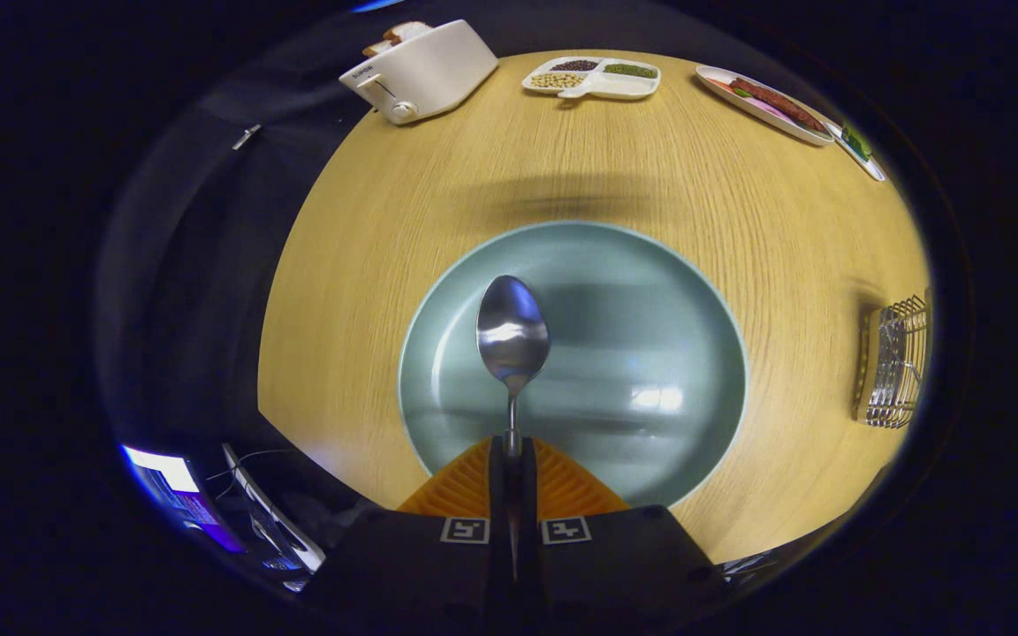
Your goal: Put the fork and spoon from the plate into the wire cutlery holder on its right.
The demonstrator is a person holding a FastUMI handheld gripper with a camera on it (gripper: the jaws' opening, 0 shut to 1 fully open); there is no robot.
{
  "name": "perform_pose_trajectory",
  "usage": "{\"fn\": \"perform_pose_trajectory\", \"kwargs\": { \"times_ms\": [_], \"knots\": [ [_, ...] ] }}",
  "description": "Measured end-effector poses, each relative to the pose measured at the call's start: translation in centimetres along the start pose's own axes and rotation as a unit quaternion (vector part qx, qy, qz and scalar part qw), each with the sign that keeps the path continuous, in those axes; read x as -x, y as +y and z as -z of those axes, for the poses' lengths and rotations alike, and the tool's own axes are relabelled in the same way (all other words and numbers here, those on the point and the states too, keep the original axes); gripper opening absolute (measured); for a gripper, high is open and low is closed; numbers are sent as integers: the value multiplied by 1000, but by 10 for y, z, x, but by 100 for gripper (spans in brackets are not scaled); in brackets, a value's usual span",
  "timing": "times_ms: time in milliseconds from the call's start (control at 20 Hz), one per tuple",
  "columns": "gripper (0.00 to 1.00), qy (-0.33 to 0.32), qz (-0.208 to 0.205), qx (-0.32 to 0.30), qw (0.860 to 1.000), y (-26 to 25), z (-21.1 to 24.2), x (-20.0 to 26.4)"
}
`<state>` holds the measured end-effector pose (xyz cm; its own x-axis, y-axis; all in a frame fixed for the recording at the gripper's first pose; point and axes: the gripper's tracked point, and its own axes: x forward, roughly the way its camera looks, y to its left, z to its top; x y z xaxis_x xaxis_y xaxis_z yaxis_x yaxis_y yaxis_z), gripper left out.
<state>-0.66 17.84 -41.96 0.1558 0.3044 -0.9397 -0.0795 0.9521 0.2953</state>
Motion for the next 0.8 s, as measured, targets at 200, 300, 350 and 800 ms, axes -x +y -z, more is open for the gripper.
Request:
{"fn": "perform_pose_trajectory", "kwargs": {
  "times_ms": [200, 300, 350, 800],
  "knots": [
    [7, -17, -10, -2, 1000, -19, -11, 45],
    [7, -26, -17, -10, 999, -33, -14, 70],
    [7, -30, -19, -12, 999, -38, -16, 82],
    [7, -6, 6, -19, 1000, -137, -22, 178]
  ]
}}
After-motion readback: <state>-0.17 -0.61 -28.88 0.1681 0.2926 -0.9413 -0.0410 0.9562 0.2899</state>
